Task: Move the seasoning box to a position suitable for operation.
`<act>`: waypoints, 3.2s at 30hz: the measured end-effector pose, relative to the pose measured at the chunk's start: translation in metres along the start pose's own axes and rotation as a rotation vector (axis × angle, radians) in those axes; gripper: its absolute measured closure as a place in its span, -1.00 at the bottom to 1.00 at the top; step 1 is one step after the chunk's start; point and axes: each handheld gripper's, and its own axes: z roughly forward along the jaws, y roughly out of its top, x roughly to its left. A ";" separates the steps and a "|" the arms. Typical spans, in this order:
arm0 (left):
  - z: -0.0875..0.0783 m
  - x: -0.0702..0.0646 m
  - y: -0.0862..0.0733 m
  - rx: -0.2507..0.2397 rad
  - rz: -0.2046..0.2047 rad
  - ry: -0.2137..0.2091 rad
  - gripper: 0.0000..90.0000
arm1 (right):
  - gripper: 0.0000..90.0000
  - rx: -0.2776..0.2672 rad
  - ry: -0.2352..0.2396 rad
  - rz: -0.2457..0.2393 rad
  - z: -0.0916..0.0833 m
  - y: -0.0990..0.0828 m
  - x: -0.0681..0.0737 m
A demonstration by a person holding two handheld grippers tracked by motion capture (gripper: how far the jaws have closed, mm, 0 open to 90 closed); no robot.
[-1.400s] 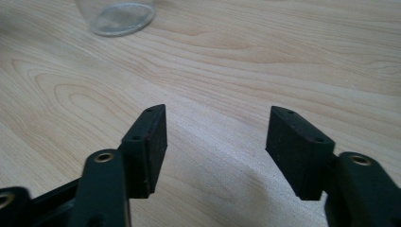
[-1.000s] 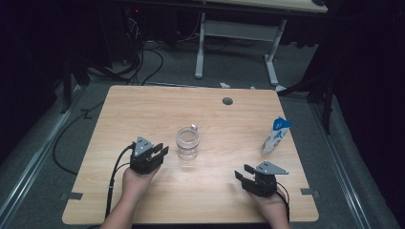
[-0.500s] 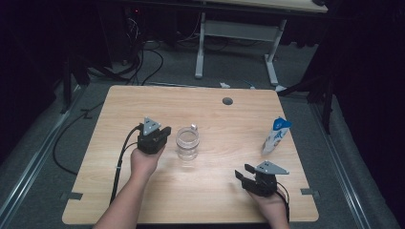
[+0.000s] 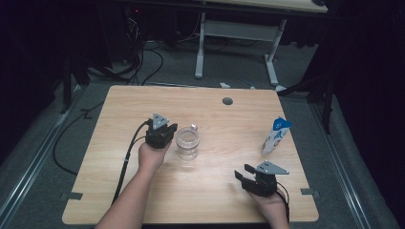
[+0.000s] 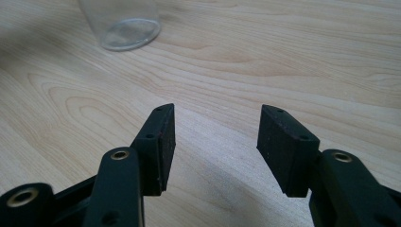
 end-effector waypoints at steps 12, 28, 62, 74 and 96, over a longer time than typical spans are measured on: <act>-0.009 -0.007 -0.001 -0.023 0.020 -0.027 1.00 | 0.05 0.016 0.002 -0.007 0.004 -0.002 0.003; -0.047 -0.041 -0.032 -0.073 0.007 -0.069 1.00 | 0.05 0.018 0.002 -0.022 0.006 -0.002 0.005; -0.048 -0.062 -0.045 -0.087 0.009 -0.112 1.00 | 0.05 0.012 -0.021 -0.025 0.003 -0.001 0.004; -0.052 -0.076 -0.049 -0.087 0.029 -0.129 1.00 | 0.05 0.018 -0.018 -0.025 0.003 -0.002 0.003; -0.046 -0.098 -0.055 -0.065 0.043 -0.190 0.98 | 0.05 0.013 -0.015 -0.023 0.003 -0.002 0.002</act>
